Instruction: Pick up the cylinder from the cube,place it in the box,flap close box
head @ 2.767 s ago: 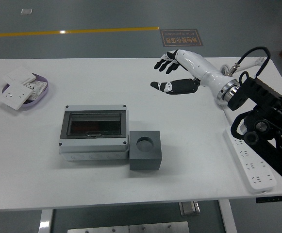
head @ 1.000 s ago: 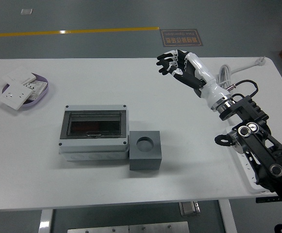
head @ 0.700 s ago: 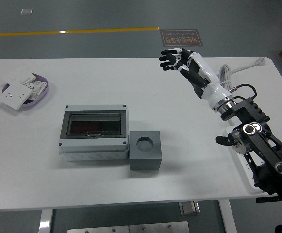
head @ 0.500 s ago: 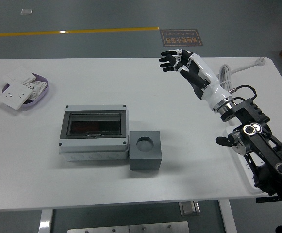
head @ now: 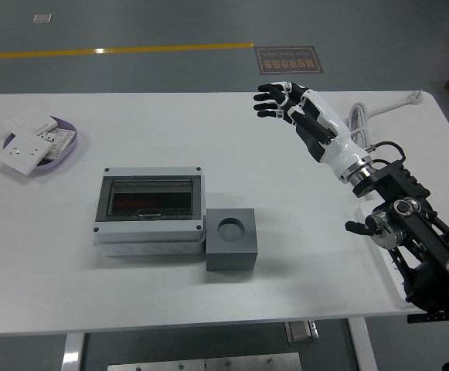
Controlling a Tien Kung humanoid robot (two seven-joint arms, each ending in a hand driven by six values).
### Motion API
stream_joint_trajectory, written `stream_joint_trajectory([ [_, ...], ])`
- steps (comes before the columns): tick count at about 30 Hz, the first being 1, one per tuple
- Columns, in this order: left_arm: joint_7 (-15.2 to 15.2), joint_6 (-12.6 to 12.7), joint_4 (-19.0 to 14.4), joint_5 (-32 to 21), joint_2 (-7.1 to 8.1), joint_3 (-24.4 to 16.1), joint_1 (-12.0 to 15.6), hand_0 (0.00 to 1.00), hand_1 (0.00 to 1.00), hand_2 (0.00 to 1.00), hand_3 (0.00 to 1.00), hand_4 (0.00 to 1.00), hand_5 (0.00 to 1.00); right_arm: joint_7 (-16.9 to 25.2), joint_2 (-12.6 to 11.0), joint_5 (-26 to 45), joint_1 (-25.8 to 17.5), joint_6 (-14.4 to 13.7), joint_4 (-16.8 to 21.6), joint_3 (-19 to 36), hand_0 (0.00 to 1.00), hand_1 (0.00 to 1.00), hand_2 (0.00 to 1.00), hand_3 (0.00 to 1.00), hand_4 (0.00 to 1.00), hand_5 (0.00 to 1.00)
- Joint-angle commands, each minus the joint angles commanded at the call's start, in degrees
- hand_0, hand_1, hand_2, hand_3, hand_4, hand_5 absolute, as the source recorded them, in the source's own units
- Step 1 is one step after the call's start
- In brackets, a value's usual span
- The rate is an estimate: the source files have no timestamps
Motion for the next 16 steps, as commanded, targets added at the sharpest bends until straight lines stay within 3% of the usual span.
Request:
stream_joint_trajectory([
  [16, 0.14, -0.08, 0.0, 0.22, 0.97, 0.34, -0.25, 0.923, 0.852, 0.854, 0.951, 0.002, 0.002, -0.32, -1.05, -1.22, -1.05, 0.0, 1.74, 1.28, 0.696, 0.668, 0.673, 0.669, 0.824, 0.591],
])
